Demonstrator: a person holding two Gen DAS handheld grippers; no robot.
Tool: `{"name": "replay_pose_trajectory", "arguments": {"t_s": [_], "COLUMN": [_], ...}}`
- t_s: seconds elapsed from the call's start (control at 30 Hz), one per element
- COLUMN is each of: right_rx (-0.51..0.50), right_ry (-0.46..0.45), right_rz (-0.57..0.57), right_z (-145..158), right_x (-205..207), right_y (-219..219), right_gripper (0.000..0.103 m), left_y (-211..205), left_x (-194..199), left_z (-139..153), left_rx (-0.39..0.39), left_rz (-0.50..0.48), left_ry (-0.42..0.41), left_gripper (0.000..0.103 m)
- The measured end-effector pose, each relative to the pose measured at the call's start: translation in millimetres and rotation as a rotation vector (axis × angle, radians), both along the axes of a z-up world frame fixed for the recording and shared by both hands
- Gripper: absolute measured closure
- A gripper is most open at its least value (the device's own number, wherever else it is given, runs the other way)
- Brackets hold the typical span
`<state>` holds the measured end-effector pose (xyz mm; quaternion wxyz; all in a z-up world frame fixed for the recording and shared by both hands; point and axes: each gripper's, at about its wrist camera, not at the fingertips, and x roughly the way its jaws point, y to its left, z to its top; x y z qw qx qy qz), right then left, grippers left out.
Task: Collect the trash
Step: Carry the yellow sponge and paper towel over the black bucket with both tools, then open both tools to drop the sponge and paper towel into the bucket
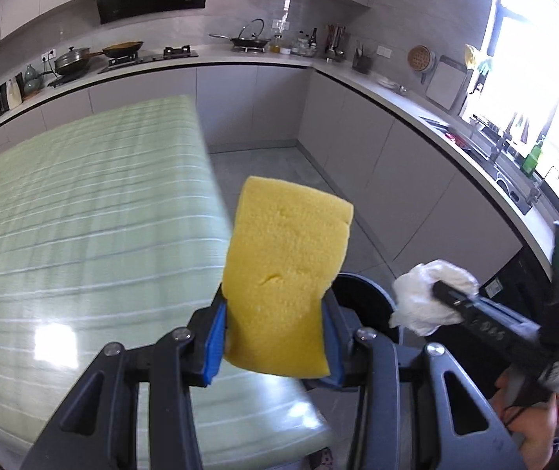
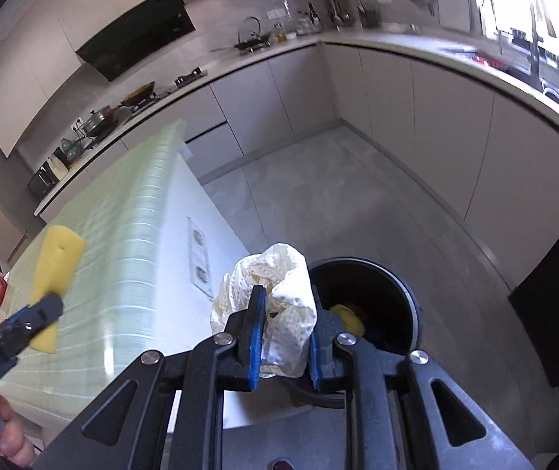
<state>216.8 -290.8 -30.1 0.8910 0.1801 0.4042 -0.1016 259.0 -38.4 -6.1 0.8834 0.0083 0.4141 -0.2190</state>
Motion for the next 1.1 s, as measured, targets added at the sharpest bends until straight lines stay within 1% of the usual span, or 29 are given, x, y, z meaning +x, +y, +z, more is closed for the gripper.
{"name": "replay_pose_trajectory", "arguments": {"t_s": [0.1,0.17,0.27,0.3,0.4,0.47,0.53,0.57,0.6,0.63,0.73,0.8,0.83,0.9,0.93,0.97,1.03,1.1], "right_rx": [0.01,0.027,0.007,0.013,0.023,0.035,0.023,0.029,0.032,0.036,0.036,0.044,0.047,0.056,0.038,0.026,0.008,-0.002], "right_ry": [0.036,0.065,0.102,0.115,0.147,0.162,0.177,0.177,0.176,0.175,0.168,0.146,0.139,0.122,0.113,0.107,0.086,0.063], "right_rz": [0.034,0.057,0.11,0.128,0.174,0.203,0.226,0.232,0.231,0.23,0.206,0.178,0.168,0.165,0.163,0.163,0.155,0.14], "right_z": [-20,-36,-58,-67,-93,-109,-124,-129,-133,-137,-136,-124,-119,-104,-95,-90,-75,-60], "right_x": [1,5,9,12,23,30,40,43,44,45,40,34,29,20,14,10,-2,-16], "right_y": [-35,-59,-78,-83,-96,-101,-105,-108,-111,-116,-130,-135,-138,-140,-140,-138,-136,-131], "right_gripper": [0.083,0.083,0.083,0.083,0.081,0.076,0.05,0.047,0.047,0.046,0.044,0.044,0.044,0.044,0.044,0.044,0.044,0.044], "left_y": [-37,-61,-91,-100,-115,-124,-132,-138,-141,-143,-147,-154,-157,-160,-160,-158,-155,-154], "left_x": [-5,-10,-9,-8,-2,3,10,13,14,18,27,27,24,23,19,16,3,-8], "left_z": [-15,-33,-53,-64,-90,-107,-125,-130,-135,-141,-151,-147,-146,-132,-125,-114,-104,-87], "left_rx": [-0.007,0.002,0.019,0.031,0.051,0.064,0.085,0.094,0.101,0.1,0.11,0.128,0.137,0.145,0.149,0.153,0.15,0.142], "left_rz": [0.033,0.059,0.089,0.101,0.128,0.14,0.144,0.148,0.157,0.164,0.188,0.192,0.197,0.2,0.207,0.209,0.202,0.198], "left_ry": [0.036,0.072,0.102,0.112,0.145,0.168,0.184,0.186,0.187,0.198,0.23,0.242,0.242,0.224,0.208,0.186,0.162,0.144], "left_gripper": [0.06,0.06,0.06,0.06,0.059,0.058,0.057,0.054,0.053,0.049,0.042,0.04,0.037,0.031,0.023,0.019,0.019,0.019]}}
